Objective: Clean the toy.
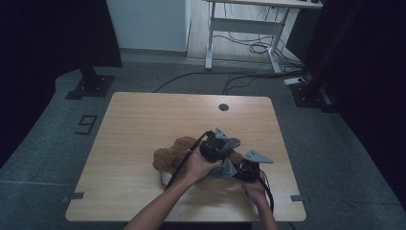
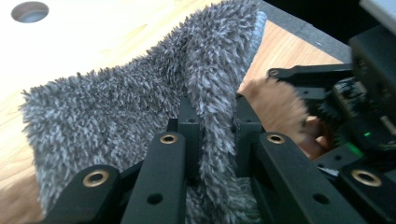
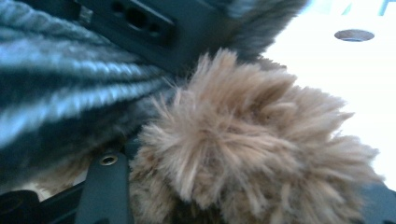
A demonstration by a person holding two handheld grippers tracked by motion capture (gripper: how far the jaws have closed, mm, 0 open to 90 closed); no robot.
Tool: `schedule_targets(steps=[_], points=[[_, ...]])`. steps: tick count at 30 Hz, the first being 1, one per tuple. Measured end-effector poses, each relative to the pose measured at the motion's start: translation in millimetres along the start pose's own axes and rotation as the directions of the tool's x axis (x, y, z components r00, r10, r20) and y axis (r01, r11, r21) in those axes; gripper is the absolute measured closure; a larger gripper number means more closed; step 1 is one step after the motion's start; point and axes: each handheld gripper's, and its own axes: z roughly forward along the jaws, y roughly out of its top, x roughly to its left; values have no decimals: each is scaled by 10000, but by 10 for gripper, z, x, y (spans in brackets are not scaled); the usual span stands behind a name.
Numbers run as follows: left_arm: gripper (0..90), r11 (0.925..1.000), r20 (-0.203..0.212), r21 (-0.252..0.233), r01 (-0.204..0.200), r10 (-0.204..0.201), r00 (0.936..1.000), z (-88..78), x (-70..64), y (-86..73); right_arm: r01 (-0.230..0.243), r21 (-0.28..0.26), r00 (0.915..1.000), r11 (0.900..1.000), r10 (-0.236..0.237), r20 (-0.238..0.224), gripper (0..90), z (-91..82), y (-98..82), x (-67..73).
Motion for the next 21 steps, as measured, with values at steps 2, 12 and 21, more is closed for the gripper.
schedule_targets(steps=[2, 12, 21], points=[[783, 9999, -98, -20, 133, -133, 9999, -30, 46, -37, -11, -3, 10000, 10000, 11, 12, 416, 1, 0, -2], [783, 9947, -150, -498, 903, -911, 9957, -310, 366, -230, -23, -35, 10000, 10000, 23, -35, 418, 1, -3, -12], [784, 9850, -767, -789, 1536, -1596, 9842, -633, 730, -518, 24, -66, 10000, 10000, -24, -47, 419, -5, -10, -19]])
